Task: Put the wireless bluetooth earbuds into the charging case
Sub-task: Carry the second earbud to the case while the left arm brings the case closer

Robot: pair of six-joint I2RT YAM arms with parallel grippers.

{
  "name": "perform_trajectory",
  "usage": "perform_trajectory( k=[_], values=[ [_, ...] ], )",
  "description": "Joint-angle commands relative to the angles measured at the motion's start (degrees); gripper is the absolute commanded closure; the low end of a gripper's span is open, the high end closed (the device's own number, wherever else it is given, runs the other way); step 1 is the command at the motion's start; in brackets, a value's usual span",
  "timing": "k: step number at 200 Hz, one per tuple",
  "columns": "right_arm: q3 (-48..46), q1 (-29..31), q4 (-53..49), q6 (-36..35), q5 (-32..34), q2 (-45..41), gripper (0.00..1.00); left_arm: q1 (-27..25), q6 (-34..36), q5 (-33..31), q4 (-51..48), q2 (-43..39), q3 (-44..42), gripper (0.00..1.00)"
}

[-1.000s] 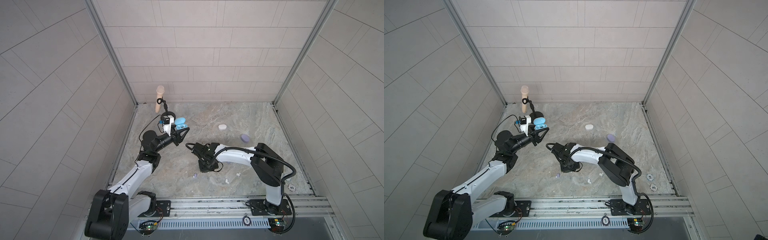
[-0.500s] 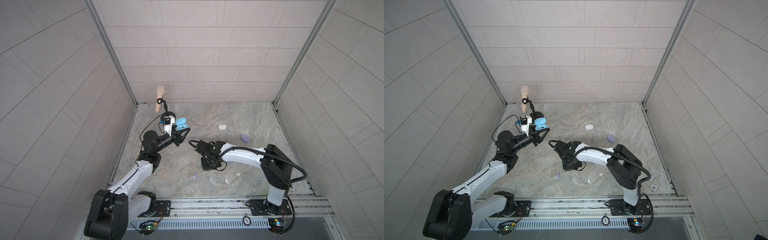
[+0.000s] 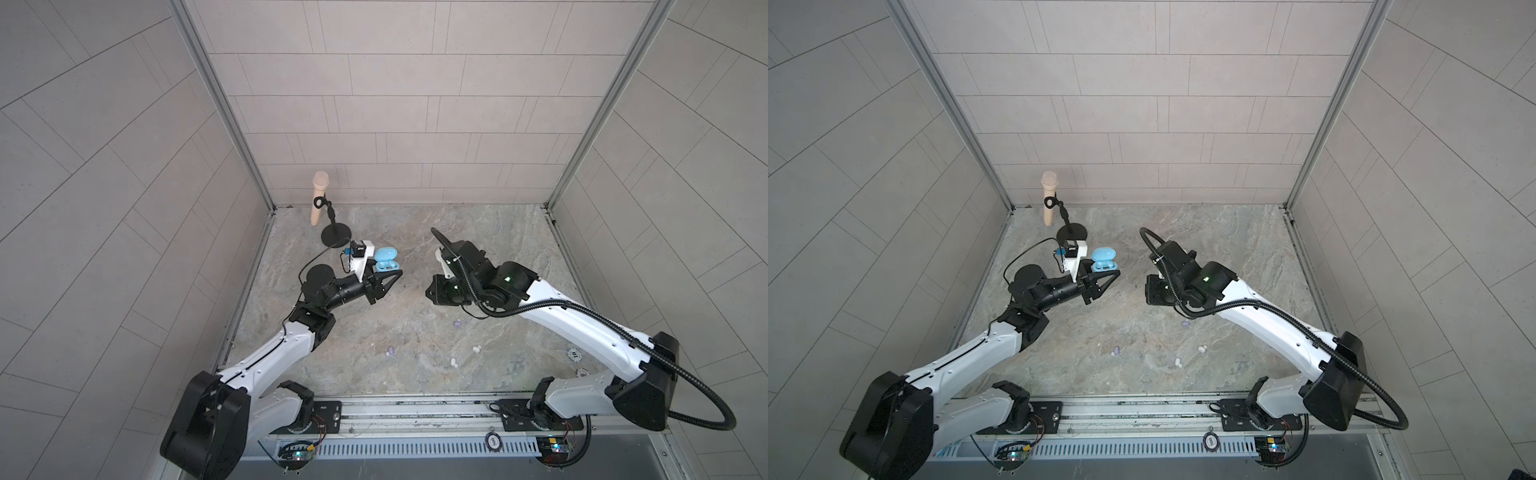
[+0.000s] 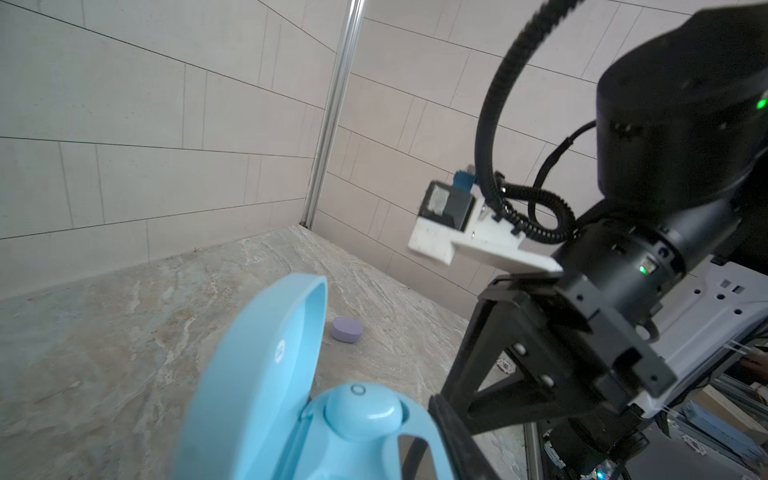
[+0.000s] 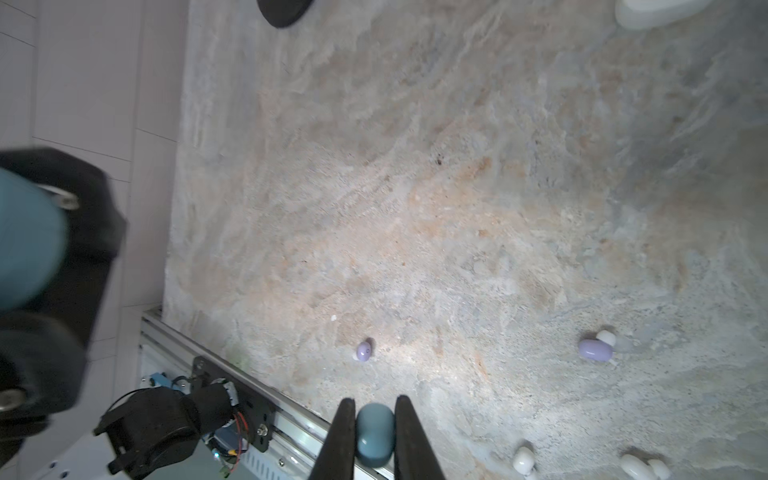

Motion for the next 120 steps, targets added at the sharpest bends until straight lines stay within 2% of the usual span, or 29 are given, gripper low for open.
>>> perform_trajectory(
  k=[1,45,120],
  values=[
    [1.8,-1.4,1.8,0.6,-2.1,-4.3,1.00,-2.1,1.6,-1.0,2.5,1.2,3.0,0.97],
    [0.4,-1.9,9.8,1.1,-2.1,-10.9,0.98,-5.1,3.6,-0.3,3.9,4.0,4.4,0.97],
    [1.0,-0.4,20.3,6.9,-8.9,-9.6,0.97,-11.9,9.3,-1.2,6.2,5.4,6.3,0.97]
  ],
)
